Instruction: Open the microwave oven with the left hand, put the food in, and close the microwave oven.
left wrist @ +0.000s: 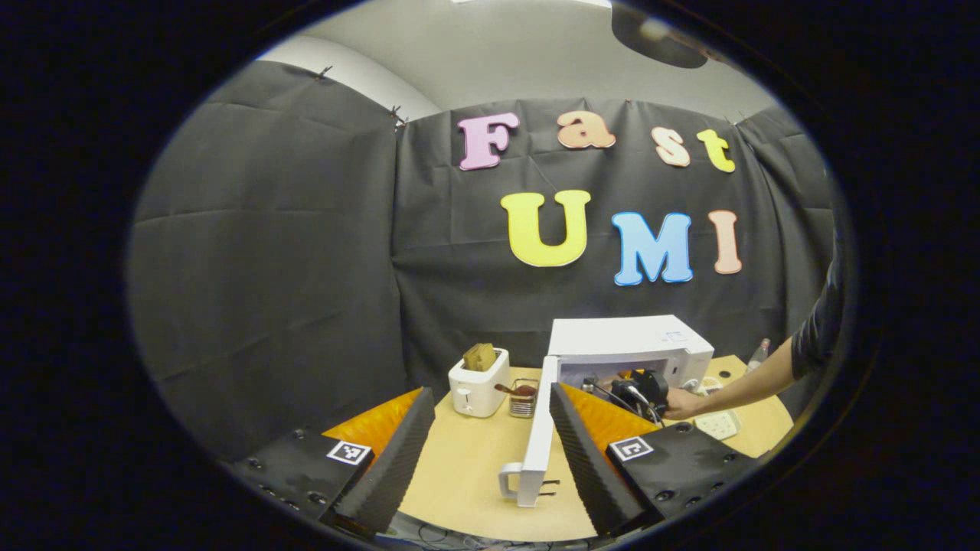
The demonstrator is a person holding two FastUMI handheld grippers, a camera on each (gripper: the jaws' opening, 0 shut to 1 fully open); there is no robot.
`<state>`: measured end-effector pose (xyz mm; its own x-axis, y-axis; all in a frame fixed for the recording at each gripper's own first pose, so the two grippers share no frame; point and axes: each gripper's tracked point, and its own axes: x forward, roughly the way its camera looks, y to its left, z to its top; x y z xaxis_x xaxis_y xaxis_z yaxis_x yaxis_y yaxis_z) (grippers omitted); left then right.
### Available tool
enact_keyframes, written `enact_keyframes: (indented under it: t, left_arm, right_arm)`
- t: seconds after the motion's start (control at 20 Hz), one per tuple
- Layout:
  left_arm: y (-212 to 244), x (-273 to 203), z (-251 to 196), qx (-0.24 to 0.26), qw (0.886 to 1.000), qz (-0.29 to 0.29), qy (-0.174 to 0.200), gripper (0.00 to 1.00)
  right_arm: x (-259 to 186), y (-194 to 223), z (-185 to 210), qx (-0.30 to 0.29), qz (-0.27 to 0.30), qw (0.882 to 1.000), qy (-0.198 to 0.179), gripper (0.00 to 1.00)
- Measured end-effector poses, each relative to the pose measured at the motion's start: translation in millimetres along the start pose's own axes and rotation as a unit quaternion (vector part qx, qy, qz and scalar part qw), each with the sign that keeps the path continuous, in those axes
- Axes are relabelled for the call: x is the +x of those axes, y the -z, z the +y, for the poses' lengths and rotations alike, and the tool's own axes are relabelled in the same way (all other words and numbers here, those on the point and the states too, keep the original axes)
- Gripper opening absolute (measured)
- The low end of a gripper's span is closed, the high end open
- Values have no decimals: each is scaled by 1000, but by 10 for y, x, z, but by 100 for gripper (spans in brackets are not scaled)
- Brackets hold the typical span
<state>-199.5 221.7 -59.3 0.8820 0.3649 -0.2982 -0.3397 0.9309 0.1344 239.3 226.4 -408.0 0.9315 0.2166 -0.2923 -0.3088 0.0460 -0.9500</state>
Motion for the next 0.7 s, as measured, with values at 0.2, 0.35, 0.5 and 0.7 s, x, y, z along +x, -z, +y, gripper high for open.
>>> enact_keyframes:
  t: [0.2, 0.35, 0.5, 0.7]
  left_arm:
    - [-50, 52, -36, -6, 1000, -7, 3, 97]
    - [-49, 105, -81, -6, 1000, -7, 8, 97]
    - [-92, 173, -181, -8, 1000, -11, 20, 97]
    - [-118, 301, -360, -7, 999, -16, 44, 97]
  right_arm:
    - [-115, -13, 47, 35, 2, 999, -18, 93]
    - [-231, -14, 43, 66, 3, 997, -34, 96]
    - [-434, -2, 44, 100, -1, 994, -48, 96]
    - [-758, 104, 4, 158, 3, 985, -63, 96]
